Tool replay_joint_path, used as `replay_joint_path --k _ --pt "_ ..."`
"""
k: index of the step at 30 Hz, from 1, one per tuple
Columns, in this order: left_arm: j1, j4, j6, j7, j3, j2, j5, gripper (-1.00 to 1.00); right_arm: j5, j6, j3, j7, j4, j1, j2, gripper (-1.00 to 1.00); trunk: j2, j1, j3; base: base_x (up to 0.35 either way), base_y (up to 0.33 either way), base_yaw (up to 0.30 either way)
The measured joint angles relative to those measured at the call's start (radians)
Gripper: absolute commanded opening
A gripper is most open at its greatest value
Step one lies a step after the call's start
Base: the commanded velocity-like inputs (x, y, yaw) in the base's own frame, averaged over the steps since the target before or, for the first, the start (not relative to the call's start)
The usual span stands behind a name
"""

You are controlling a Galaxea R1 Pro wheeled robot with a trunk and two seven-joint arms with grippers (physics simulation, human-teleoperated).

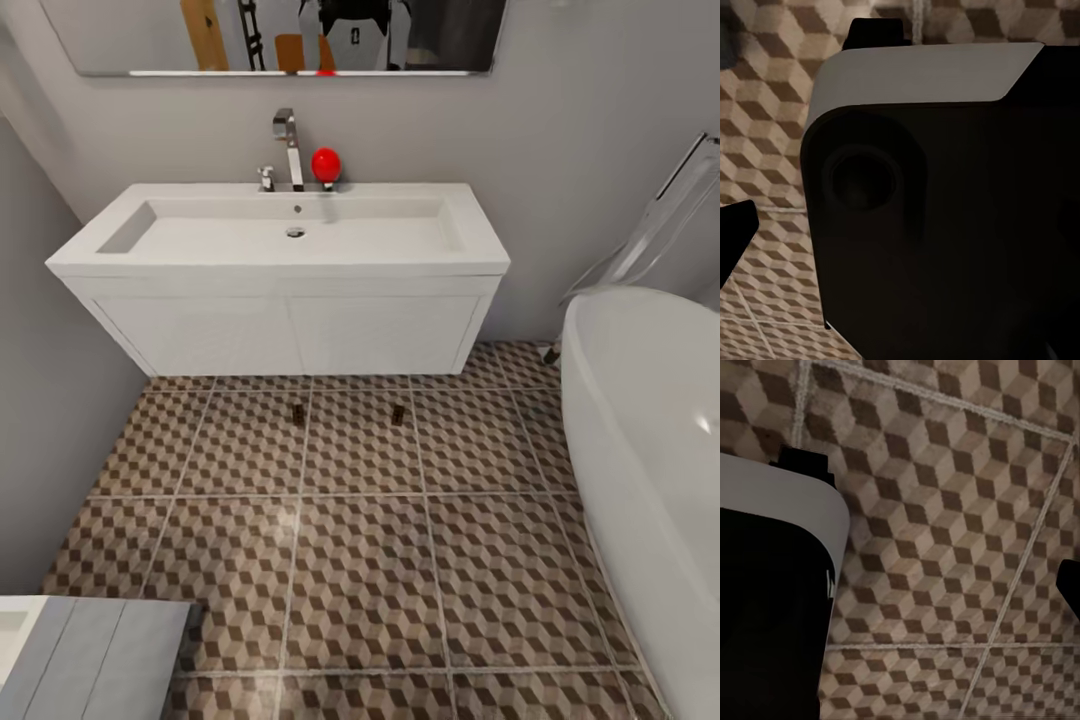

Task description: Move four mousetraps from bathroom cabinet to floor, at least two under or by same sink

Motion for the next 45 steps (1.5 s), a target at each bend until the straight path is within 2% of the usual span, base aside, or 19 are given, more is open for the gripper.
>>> replay_joint_path --k 28,45 --pt "0.000 0.019 -0.002 0.000 0.001 0.002 0.000 1.00 0.001 0.001 0.000 0.004 0.000 0.007 0.002 1.00 0.000 0.000 0.024 0.000 0.000 -0.255" --pt "0.000 0.018 -0.002 0.000 0.001 0.002 0.000 1.00 0.001 0.001 0.000 0.066 0.000 0.009 0.000 1.00 0.000 0.000 0.039 0.000 0.000 -0.255"
